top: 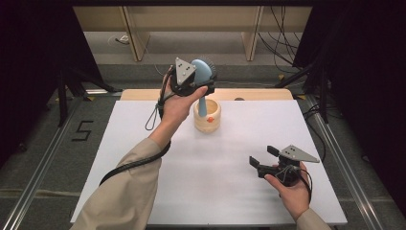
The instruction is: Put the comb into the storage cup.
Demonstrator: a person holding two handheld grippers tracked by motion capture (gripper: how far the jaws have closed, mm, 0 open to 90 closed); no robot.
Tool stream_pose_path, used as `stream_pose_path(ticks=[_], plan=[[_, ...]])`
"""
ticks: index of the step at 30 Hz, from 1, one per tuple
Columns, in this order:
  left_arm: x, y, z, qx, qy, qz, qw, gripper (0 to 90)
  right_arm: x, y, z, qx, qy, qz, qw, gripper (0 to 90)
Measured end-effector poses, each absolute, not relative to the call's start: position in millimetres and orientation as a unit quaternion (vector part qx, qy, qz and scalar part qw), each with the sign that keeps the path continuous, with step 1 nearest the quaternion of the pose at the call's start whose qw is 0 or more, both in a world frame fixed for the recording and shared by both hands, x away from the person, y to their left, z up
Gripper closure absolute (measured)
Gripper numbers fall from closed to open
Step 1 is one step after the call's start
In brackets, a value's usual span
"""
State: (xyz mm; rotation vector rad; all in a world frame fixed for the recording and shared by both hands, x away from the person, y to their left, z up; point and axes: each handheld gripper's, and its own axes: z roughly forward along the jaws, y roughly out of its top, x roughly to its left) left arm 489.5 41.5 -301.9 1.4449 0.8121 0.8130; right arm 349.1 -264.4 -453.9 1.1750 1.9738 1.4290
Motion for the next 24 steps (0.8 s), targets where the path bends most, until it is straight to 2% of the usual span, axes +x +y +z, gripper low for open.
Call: stream_pose_path(ticks=[9,24], plan=[[494.2,35.2,-303.7,0.623,0.353,0.345,0.608,19.5,348.3,-265.7,-453.9,0.425,0.711,0.516,0.218,15.6],[502.1,29.4,-303.8,0.623,0.344,0.363,0.601,19.5,347.6,-266.3,-453.8,0.426,0.710,0.518,0.216,15.6]])
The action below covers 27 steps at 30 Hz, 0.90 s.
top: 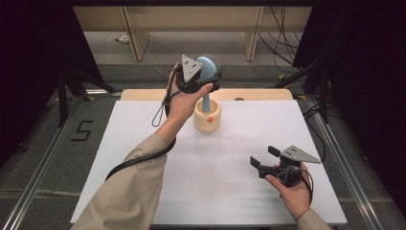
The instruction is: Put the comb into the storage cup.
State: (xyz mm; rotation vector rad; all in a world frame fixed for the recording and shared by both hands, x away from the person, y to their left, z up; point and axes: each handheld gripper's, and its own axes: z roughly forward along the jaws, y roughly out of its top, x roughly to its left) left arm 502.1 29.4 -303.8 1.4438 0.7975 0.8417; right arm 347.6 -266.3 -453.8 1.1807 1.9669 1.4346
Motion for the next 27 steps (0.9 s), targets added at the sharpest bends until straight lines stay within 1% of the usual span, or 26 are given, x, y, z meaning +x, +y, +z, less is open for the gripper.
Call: stream_pose_path(ticks=[27], plan=[[512.8,30.0,-313.5,0.618,0.351,0.365,0.602,19.5,346.8,-266.2,-454.8,0.425,0.712,0.516,0.214,15.6]])
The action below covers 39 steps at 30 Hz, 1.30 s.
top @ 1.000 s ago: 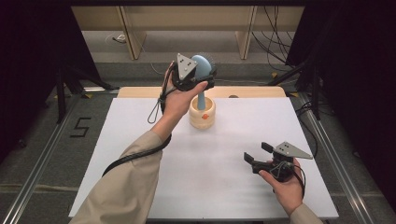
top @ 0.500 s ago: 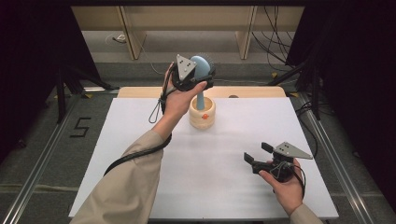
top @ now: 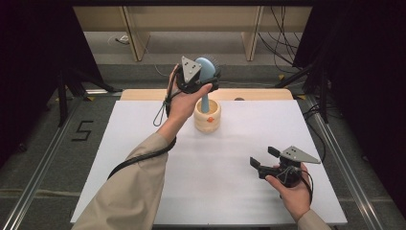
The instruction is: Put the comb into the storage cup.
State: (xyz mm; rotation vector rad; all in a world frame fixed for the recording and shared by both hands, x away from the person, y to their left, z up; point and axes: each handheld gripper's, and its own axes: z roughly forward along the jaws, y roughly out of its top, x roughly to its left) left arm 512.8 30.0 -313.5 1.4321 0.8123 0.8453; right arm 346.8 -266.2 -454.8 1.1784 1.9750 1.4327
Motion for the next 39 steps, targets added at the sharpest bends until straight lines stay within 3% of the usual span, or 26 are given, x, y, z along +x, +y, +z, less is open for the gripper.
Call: stream_pose_path(ticks=[39], plan=[[518.2,21.8,-328.7,0.626,0.354,0.356,0.597,19.5,342.8,-268.7,-455.1,0.424,0.713,0.514,0.219,15.4]])
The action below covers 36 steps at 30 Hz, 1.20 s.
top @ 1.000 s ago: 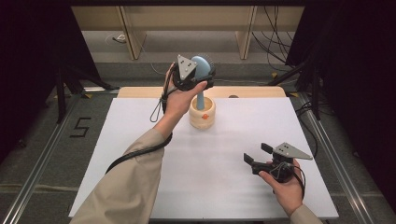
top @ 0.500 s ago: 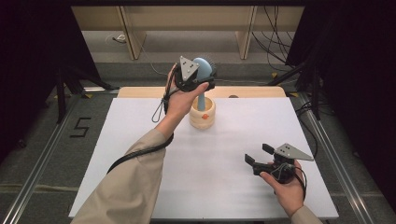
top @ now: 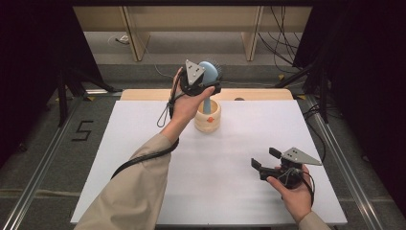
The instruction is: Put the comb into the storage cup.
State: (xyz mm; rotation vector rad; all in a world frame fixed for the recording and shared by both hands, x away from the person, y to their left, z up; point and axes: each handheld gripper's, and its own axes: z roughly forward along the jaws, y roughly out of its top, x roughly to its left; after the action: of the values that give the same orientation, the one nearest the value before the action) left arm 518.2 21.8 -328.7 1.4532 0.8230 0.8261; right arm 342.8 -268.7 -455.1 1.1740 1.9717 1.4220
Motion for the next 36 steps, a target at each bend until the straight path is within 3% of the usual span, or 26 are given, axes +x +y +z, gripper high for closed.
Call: stream_pose_path(ticks=[36], plan=[[522.9,14.6,-350.3,0.636,0.365,0.351,0.583,19.5,342.3,-267.9,-454.5,0.419,0.719,0.510,0.217,15.3]])
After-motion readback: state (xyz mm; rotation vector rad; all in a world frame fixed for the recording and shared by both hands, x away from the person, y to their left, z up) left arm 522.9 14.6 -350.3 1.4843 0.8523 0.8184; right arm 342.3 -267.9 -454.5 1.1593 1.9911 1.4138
